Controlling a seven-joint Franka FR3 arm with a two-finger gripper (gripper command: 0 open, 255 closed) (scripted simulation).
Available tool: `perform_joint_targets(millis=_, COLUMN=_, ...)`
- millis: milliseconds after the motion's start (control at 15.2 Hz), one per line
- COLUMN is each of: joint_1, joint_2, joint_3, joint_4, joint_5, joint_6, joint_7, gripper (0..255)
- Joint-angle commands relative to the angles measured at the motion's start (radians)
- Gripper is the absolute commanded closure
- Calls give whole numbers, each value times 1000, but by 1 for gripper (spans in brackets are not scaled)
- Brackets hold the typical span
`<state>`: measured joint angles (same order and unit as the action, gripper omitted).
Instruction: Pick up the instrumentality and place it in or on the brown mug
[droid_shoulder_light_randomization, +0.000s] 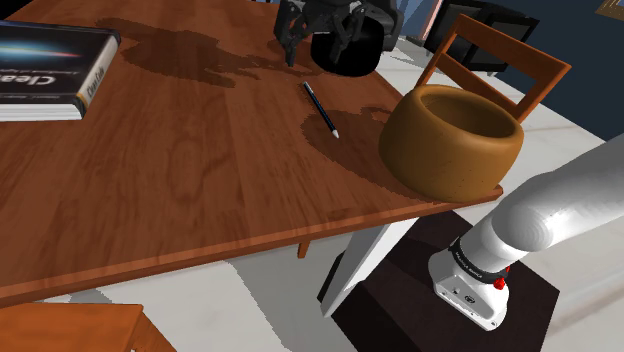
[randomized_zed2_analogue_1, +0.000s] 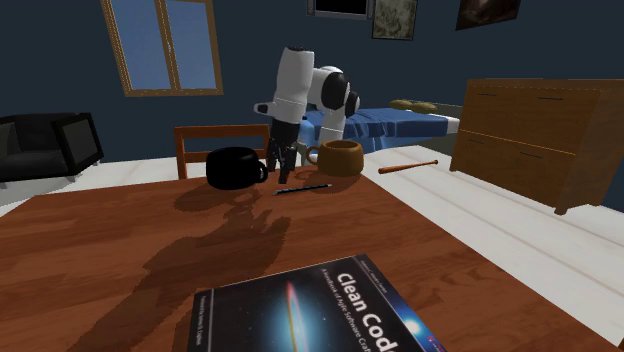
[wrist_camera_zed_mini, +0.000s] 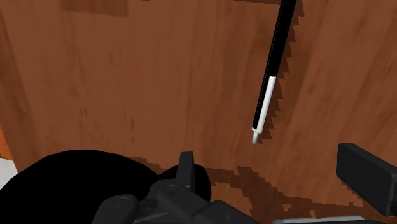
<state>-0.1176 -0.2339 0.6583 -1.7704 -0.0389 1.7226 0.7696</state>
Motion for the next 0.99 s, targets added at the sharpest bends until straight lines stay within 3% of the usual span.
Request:
perform_joint_targets(millis=0, joint_1=-2, joint_2=23, joint_3=15, joint_4=3, joint_5=-17, joint_6=18, joint_7=25, gripper=0)
perform_joint_targets(millis=396, joint_1=-3, joint_2=22, joint_3=12, joint_4=-73, joint_5=-17, joint_6=93, joint_7=26, gripper=0)
perform_joint_targets(millis=924, joint_1=-3, joint_2=23, joint_3=12, joint_4=-73, joint_5=-17, joint_6=93, joint_7=26, gripper=0)
